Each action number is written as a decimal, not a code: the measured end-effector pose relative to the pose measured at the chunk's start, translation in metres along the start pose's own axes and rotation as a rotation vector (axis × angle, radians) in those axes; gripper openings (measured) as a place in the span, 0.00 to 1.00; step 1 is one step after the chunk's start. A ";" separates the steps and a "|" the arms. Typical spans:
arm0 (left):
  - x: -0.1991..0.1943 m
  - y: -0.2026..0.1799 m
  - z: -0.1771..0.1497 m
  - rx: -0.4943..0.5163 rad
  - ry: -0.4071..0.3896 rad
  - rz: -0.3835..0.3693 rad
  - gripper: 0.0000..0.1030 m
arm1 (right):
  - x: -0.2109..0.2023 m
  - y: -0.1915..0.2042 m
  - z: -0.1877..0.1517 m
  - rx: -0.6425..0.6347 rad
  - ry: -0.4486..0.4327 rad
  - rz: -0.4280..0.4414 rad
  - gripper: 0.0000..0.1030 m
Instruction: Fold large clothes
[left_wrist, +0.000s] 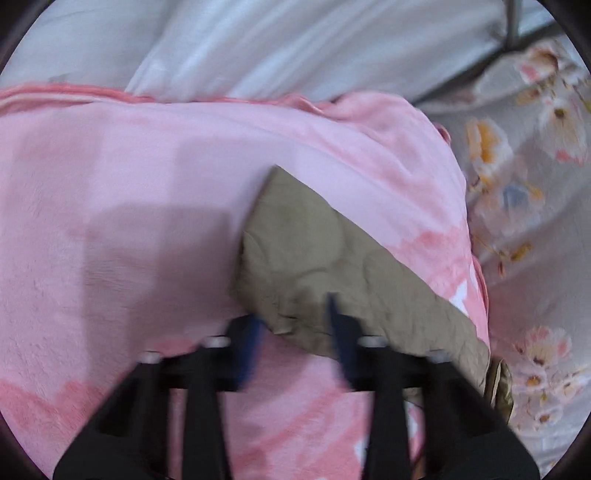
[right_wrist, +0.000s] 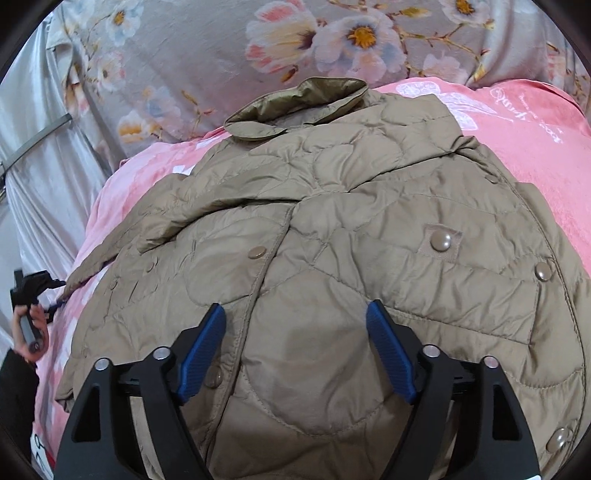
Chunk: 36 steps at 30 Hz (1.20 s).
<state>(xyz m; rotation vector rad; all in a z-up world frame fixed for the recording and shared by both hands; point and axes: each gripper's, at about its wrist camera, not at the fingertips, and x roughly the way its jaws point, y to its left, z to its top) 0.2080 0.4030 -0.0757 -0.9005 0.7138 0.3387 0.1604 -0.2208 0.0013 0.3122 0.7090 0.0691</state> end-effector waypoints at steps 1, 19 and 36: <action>-0.004 -0.010 -0.001 0.024 -0.012 0.004 0.06 | 0.000 0.000 -0.001 0.000 0.000 -0.001 0.76; -0.093 -0.400 -0.299 0.807 0.227 -0.572 0.25 | -0.024 -0.006 -0.010 0.049 -0.032 -0.068 0.77; 0.033 -0.217 -0.186 0.107 0.413 -0.487 0.73 | -0.022 -0.070 0.078 0.332 -0.031 0.134 0.75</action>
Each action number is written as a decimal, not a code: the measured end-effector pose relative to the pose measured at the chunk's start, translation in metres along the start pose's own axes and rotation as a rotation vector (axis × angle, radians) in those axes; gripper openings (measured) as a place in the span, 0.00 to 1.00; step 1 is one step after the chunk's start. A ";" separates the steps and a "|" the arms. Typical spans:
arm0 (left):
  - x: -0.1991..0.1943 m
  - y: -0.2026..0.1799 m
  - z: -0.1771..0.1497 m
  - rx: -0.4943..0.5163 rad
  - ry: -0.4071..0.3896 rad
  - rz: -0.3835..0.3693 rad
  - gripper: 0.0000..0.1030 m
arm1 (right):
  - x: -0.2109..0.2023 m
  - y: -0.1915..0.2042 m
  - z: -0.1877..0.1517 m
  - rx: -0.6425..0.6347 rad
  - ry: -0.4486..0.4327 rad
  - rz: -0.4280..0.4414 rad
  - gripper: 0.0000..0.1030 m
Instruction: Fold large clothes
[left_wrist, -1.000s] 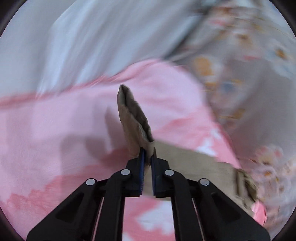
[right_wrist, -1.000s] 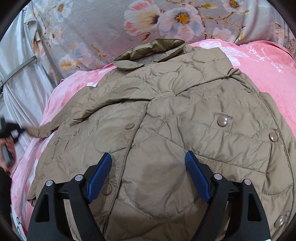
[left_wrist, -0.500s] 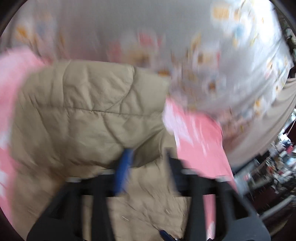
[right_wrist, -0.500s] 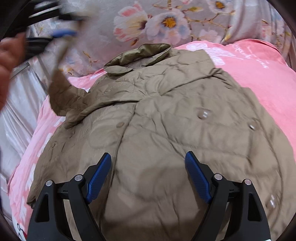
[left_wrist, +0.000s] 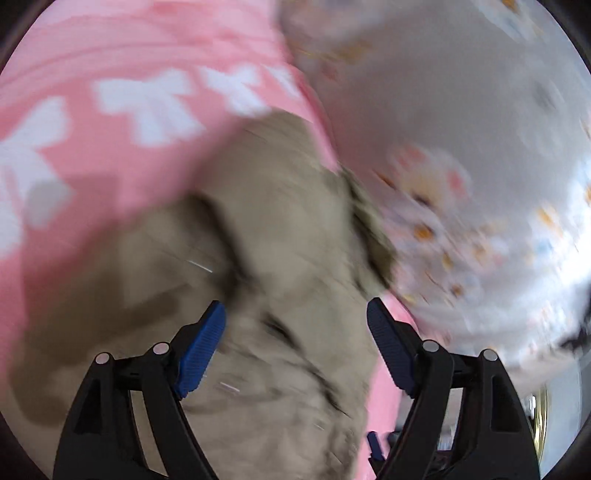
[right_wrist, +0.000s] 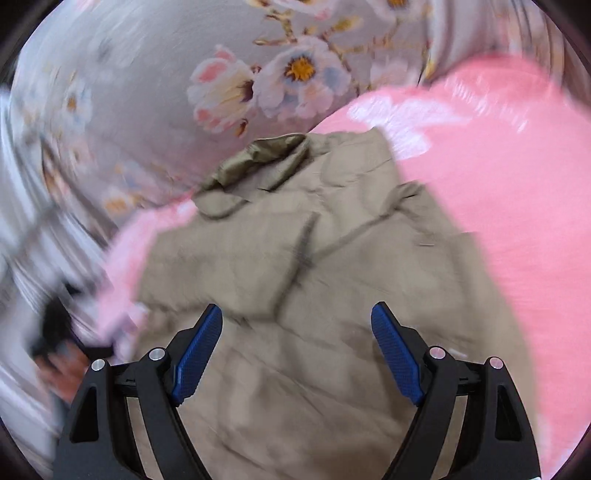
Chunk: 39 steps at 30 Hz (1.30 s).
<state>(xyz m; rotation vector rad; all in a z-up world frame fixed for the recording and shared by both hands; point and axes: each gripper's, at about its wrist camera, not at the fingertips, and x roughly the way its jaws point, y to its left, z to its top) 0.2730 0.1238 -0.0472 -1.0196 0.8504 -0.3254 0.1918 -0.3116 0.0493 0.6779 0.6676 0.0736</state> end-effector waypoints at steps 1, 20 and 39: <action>-0.002 0.011 0.007 -0.028 -0.011 0.011 0.73 | 0.014 0.000 0.006 0.045 0.027 0.014 0.70; 0.067 0.007 0.052 -0.115 0.005 0.039 0.61 | -0.012 0.052 0.092 -0.226 -0.123 -0.106 0.03; 0.109 -0.036 0.010 0.483 -0.136 0.608 0.26 | 0.081 -0.015 0.038 -0.337 0.073 -0.395 0.03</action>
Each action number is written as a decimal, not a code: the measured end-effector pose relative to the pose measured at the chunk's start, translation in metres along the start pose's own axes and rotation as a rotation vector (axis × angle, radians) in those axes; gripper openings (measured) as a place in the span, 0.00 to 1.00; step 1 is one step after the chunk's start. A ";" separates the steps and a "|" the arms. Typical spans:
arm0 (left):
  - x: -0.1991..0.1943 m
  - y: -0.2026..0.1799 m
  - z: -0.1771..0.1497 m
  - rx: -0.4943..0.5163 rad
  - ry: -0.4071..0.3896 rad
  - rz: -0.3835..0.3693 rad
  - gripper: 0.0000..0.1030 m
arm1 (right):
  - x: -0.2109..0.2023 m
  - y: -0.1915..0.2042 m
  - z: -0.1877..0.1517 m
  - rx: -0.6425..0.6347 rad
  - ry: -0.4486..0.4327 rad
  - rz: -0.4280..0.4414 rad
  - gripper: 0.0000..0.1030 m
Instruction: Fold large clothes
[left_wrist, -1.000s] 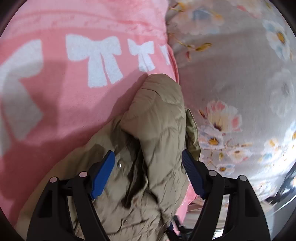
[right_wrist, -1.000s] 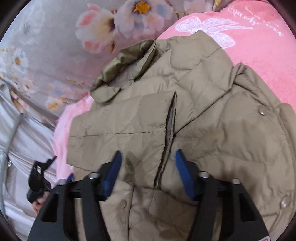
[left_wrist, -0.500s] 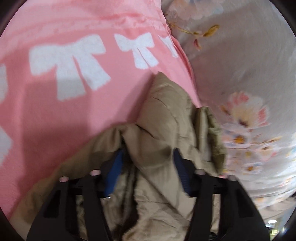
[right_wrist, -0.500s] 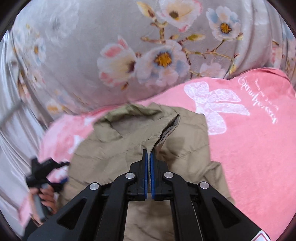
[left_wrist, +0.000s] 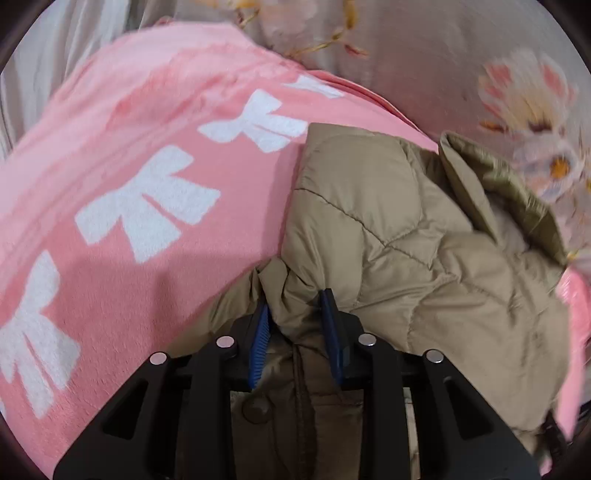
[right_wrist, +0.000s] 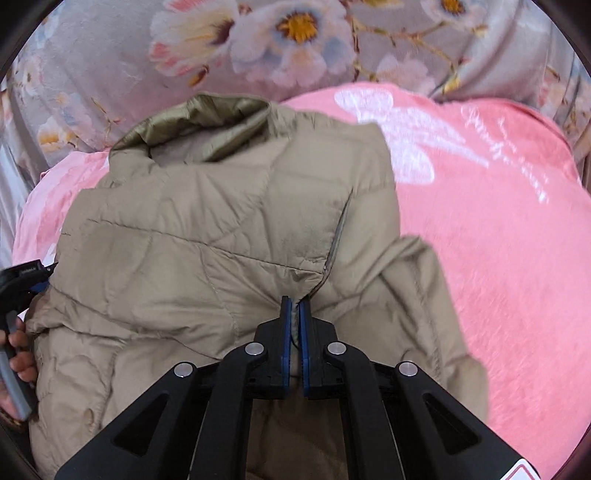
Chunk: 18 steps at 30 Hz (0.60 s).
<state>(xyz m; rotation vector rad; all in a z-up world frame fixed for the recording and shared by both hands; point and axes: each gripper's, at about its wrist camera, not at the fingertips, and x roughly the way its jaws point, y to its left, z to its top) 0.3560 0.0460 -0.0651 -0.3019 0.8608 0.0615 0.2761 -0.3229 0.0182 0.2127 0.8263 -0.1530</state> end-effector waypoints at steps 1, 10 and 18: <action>-0.001 -0.004 -0.001 0.021 -0.010 0.023 0.26 | 0.002 0.002 -0.001 -0.009 -0.001 -0.011 0.03; -0.018 -0.003 -0.003 0.067 -0.026 0.033 0.35 | -0.028 0.003 -0.007 0.008 -0.015 -0.054 0.23; -0.091 -0.047 0.014 0.141 -0.097 -0.108 0.58 | -0.070 0.024 0.018 0.045 -0.091 0.095 0.24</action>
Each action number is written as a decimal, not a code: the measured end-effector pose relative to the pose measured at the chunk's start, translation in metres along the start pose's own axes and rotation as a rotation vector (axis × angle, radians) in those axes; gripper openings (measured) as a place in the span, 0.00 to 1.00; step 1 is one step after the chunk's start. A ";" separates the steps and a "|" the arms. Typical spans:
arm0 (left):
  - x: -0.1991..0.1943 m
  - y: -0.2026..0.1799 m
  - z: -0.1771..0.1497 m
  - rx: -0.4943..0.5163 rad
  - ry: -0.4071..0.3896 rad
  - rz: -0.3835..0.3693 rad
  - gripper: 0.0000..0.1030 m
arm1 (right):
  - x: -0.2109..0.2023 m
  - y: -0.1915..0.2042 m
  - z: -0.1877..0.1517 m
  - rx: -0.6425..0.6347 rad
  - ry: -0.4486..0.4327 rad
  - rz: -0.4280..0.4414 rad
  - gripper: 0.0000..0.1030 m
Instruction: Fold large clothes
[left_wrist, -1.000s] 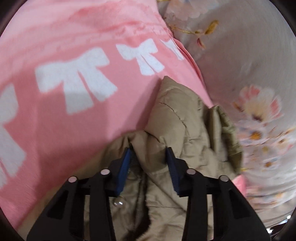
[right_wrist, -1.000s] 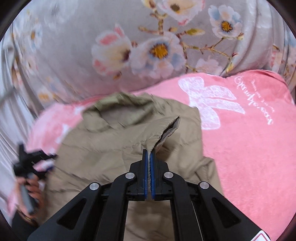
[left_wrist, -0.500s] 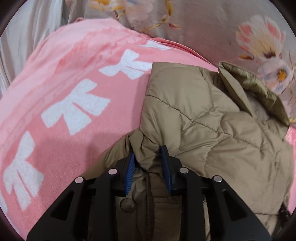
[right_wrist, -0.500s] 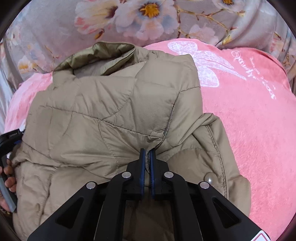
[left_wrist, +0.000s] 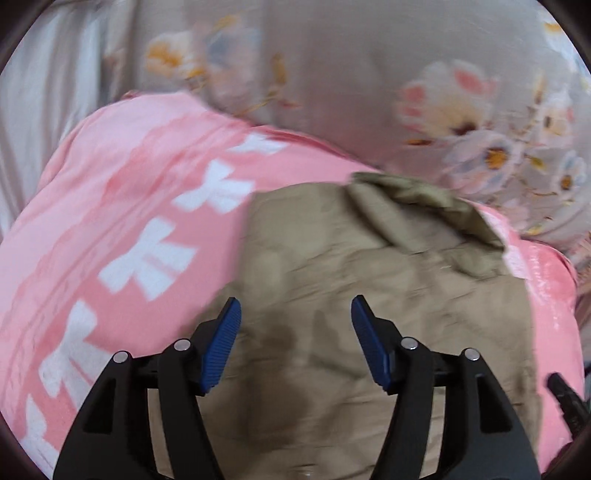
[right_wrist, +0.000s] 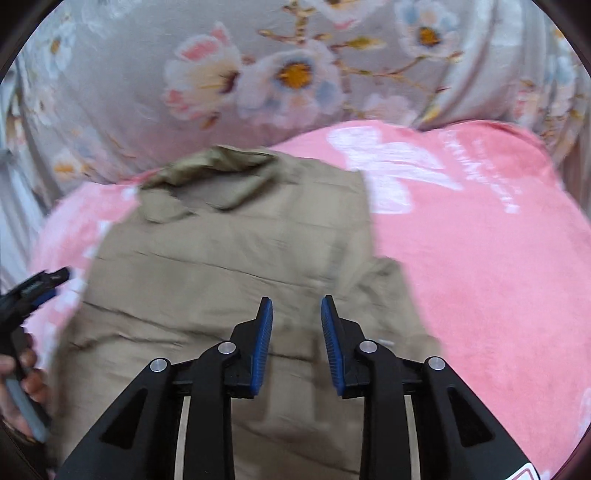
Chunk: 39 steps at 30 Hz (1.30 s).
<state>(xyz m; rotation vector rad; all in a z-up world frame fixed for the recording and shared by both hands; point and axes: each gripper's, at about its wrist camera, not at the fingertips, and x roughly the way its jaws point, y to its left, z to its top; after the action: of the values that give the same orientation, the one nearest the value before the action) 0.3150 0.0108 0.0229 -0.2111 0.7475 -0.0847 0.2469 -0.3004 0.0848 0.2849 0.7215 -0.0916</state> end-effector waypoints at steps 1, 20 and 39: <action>0.003 -0.010 0.004 0.000 0.023 -0.022 0.58 | 0.007 0.008 0.005 -0.007 0.007 0.018 0.24; 0.071 -0.054 -0.051 0.185 0.041 0.151 0.62 | 0.082 0.039 -0.031 -0.150 0.061 -0.126 0.19; 0.074 -0.058 -0.053 0.201 0.037 0.170 0.62 | 0.082 0.040 -0.032 -0.147 0.060 -0.128 0.21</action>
<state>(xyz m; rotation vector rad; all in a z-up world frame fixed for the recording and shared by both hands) 0.3326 -0.0657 -0.0510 0.0461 0.7852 -0.0025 0.2952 -0.2521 0.0168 0.1008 0.8014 -0.1508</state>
